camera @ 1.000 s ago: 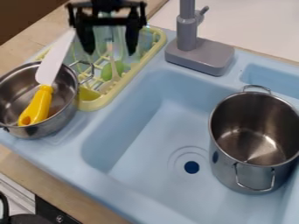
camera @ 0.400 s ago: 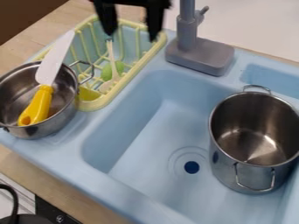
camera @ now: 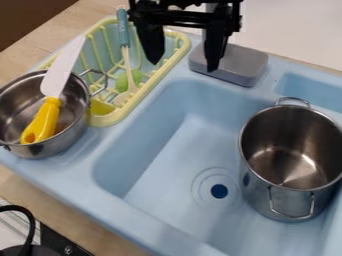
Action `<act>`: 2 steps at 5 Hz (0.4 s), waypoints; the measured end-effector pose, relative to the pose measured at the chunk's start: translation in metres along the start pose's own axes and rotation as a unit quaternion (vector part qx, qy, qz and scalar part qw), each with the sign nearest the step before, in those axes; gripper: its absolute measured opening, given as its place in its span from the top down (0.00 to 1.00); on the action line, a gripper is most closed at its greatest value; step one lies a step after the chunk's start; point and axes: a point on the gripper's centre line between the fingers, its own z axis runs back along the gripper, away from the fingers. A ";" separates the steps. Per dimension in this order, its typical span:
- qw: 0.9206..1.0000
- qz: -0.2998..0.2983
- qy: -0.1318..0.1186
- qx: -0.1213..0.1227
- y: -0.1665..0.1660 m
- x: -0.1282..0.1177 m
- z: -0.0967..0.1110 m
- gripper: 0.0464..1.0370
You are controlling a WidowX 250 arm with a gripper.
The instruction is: Place the silver pot to the top of the sink
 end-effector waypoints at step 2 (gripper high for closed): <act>0.999 0.051 0.005 -0.008 -0.037 -0.040 -0.006 0.04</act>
